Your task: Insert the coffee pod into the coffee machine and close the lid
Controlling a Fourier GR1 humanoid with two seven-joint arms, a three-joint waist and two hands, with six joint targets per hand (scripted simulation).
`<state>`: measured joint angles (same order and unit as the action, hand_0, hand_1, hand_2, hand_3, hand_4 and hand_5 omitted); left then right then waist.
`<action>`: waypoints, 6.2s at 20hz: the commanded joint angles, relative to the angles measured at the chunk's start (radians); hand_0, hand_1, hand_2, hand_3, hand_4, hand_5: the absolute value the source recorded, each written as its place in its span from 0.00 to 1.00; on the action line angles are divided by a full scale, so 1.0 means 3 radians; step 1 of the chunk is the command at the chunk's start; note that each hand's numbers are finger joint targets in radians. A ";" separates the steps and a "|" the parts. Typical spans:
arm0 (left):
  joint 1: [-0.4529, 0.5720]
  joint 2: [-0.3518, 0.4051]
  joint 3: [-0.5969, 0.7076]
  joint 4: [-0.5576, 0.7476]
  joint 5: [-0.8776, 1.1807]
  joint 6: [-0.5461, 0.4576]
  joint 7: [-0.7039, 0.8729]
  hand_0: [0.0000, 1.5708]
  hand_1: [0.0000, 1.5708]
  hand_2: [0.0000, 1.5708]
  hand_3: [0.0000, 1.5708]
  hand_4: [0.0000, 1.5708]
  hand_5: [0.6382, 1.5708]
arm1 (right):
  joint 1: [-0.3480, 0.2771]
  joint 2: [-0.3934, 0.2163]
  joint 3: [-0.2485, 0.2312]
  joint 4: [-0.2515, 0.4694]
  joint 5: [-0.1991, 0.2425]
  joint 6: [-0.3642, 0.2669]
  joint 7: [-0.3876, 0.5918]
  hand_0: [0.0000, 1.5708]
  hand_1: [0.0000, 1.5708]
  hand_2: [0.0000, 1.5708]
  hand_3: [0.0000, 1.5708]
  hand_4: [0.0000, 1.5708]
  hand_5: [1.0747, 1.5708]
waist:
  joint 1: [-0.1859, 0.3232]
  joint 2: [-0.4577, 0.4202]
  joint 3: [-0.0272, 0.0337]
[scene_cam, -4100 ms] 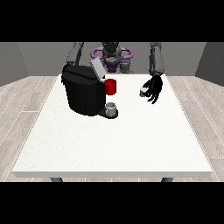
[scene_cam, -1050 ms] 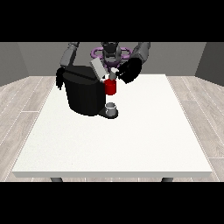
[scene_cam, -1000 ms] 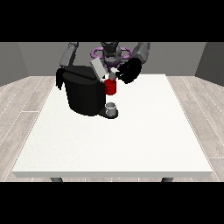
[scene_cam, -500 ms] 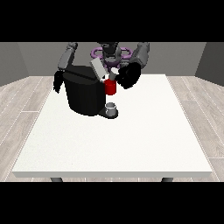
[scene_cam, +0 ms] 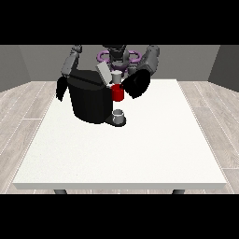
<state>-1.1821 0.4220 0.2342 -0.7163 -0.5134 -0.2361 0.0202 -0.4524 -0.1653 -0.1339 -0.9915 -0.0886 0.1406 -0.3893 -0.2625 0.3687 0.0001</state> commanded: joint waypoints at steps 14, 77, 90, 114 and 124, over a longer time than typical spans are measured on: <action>0.0815 -0.0686 0.0069 -0.0230 0.0503 -0.0115 -0.0575 0.00 0.00 0.00 0.00 0.00 1.00 | 0.0481 -0.0090 -0.0236 0.0445 -0.0164 0.0199 -0.0306 0.00 0.00 0.00 0.00 0.16 1.00 | 0.0488 -0.0656 0.0000; 0.3731 -0.1010 -0.0214 -0.1479 0.1460 -0.0656 -0.1816 0.00 0.00 0.00 0.00 0.22 1.00 | -0.0345 0.0223 0.0121 -0.0529 0.0657 -0.0948 0.0654 0.00 0.00 0.00 0.00 0.27 1.00 | 0.1252 -0.0992 0.0000; 0.3418 -0.0932 -0.0156 -0.1380 0.1556 -0.0617 -0.1695 0.00 0.00 0.00 0.00 0.23 1.00 | -0.0650 0.0333 0.0213 -0.0240 0.0729 -0.0986 0.0488 0.00 0.00 0.00 0.00 0.27 1.00 | 0.1291 -0.0784 -0.0001; 0.3174 -0.0784 -0.0132 -0.1067 0.1707 -0.0822 -0.1574 0.00 0.00 0.00 0.00 0.24 1.00 | -0.1555 0.0548 0.0655 0.0009 0.1267 -0.1418 0.1034 0.00 0.00 0.00 0.00 0.22 1.00 | 0.1593 -0.0882 0.0000; 0.3235 -0.0897 -0.0191 -0.0706 0.1551 -0.0657 -0.1953 0.00 0.00 0.00 0.00 0.22 1.00 | -0.1011 0.0551 0.1493 -0.0214 0.0833 -0.1315 0.0856 0.00 0.00 0.00 0.00 0.31 1.00 | 0.1472 -0.1010 -0.0001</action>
<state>-0.2280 0.1719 0.1818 -0.9648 -0.0301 -0.4676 -0.5512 -0.8570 -0.0014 0.1905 -1.0180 0.2039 -0.2619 -0.1259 0.2038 0.1163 -0.0003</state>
